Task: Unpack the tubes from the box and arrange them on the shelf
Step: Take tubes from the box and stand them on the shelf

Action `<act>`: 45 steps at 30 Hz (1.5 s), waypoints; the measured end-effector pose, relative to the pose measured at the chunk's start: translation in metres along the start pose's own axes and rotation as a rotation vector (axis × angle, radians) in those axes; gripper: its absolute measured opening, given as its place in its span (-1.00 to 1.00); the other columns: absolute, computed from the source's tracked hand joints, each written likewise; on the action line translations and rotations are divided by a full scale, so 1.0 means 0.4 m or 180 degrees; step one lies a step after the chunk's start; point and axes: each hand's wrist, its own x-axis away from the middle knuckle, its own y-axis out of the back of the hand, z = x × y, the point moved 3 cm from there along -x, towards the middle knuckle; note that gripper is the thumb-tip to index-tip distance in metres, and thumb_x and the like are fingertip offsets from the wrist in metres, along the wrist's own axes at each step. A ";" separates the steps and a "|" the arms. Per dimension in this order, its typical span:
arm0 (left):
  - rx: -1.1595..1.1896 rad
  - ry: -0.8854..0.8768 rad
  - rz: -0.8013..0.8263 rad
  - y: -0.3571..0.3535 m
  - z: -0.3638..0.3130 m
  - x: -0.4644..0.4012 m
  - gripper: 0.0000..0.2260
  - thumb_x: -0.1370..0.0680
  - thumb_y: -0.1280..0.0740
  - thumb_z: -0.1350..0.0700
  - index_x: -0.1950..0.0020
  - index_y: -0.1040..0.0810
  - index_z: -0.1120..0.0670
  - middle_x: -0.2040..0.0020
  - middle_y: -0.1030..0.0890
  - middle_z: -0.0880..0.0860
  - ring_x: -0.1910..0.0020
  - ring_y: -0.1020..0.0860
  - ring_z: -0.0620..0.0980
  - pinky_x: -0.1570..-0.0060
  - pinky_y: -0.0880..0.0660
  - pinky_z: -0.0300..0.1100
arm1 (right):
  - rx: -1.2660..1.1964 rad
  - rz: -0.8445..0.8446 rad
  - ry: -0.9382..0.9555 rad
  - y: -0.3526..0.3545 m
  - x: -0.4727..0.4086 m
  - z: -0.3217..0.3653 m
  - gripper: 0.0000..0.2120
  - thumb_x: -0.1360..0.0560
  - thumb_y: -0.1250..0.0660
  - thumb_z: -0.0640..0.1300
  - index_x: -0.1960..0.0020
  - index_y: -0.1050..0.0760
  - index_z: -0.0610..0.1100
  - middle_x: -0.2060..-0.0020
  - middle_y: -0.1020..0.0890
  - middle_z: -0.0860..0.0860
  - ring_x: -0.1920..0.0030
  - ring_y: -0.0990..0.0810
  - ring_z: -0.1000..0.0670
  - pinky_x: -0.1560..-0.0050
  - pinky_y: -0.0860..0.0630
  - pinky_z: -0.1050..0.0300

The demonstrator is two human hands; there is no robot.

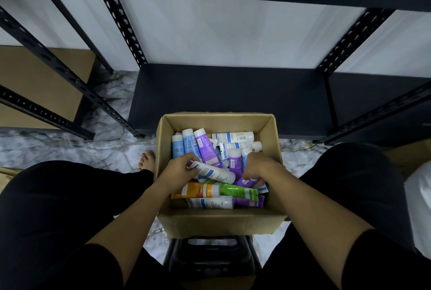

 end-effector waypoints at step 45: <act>0.1007 -0.1448 -0.2305 0.338 -0.317 0.192 -0.75 -0.58 -0.31 0.27 -0.17 -0.53 -0.04 -0.08 -0.61 -0.08 -0.02 -0.62 -0.08 0.14 -0.59 -0.20 | -0.2772 -0.1627 0.2335 0.185 0.335 0.111 -0.59 -0.46 -0.52 -0.15 -0.18 -0.42 0.11 0.01 -0.68 0.08 -0.02 -0.68 0.06 0.00 -0.64 0.16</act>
